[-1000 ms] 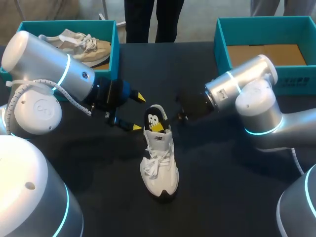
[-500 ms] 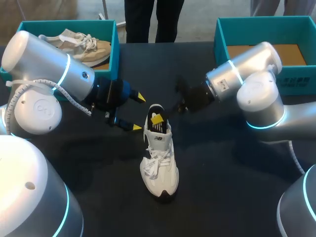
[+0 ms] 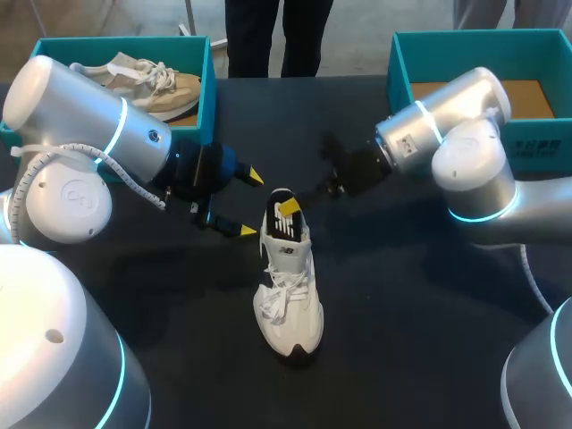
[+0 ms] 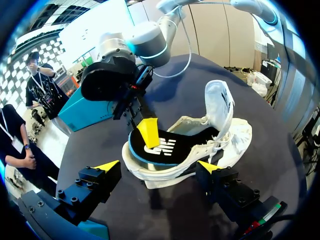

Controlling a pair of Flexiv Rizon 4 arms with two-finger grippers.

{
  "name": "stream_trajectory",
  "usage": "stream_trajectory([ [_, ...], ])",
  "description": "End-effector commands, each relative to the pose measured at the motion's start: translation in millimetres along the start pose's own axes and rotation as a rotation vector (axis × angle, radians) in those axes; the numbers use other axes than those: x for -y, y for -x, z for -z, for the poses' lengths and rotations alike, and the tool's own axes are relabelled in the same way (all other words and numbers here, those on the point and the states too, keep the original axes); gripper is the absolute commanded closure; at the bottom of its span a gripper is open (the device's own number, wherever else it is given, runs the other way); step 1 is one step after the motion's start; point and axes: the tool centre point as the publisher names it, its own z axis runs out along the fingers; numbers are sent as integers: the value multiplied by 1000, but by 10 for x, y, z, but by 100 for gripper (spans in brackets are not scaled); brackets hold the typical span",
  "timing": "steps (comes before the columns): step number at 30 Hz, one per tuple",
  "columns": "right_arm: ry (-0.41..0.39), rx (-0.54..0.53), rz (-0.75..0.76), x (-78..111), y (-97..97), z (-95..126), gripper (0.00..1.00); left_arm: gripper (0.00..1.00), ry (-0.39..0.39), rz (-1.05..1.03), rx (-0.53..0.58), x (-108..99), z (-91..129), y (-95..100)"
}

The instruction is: Take the shoe out of the shoebox, open the shoe tongue, remove and reinsert the insole, then place the shoe into the shoebox

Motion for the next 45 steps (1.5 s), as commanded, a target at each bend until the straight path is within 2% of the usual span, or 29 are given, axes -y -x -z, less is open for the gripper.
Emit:
stream_trajectory([
  [1,-14,-19,-6,4,32,-68,100,0,5,0,0,6,2,-5],
  [15,-23,-49,-73,256,-82,-192,100,0,5,0,0,6,2,-5],
  [20,-25,-51,-77,259,-77,-222,100,0,5,0,0,6,2,-5],
  [21,-25,-50,-76,255,-75,-220,99,0,5,0,0,6,2,-5],
  [23,-27,-46,-73,239,-76,-212,83,0,5,0,0,6,2,-5],
  [24,-29,-42,-70,229,-80,-207,80,0,5,0,0,6,2,-5],
  [36,-36,7,-26,85,-179,-127,68,0,5,0,0,6,2,-5],
  [39,-40,20,-11,38,-202,-97,61,0,5,0,0,6,2,-5],
  [45,-50,42,28,-96,-253,-39,59,0,5,0,0,6,2,-5],
])
